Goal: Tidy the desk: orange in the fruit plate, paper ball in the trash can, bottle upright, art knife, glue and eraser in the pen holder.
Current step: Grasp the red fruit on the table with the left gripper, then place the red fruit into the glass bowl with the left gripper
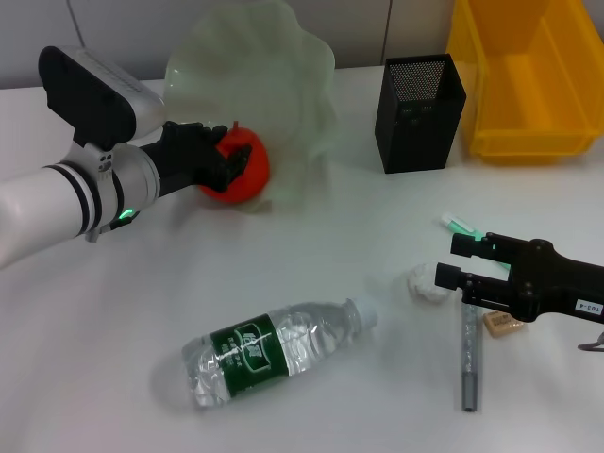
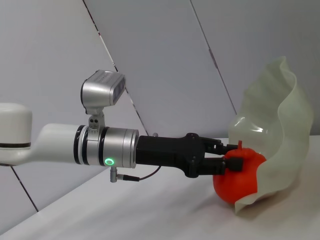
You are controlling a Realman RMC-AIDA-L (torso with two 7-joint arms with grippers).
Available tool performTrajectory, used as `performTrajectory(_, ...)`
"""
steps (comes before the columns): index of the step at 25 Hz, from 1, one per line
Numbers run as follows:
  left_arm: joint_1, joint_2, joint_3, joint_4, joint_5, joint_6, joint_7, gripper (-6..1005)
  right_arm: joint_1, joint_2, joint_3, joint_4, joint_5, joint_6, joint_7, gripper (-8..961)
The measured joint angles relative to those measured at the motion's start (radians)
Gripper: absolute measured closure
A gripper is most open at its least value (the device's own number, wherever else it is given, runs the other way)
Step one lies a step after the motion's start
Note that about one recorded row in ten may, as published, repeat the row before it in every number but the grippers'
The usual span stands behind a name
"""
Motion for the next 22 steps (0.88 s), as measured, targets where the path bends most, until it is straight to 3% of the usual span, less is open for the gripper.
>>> performTrajectory(11,0.004,0.002,0.002,0.014,0.001,-0.002,-0.037,609,-0.001,0.0,0.0,0.0,0.0,0.002,-0.001,291)
performTrajectory(15,0.002,0.002,0.003,0.014,0.005,-0.002,-0.038,758,-0.002,0.0,0.003,0.0,0.0,0.002,-0.001,291)
performTrajectory(22,0.02,0.004,0.009,0.061,0.016,0.003,-0.052,844,-0.007,0.0,0.008,0.0,0.0,0.003,-0.001,291)
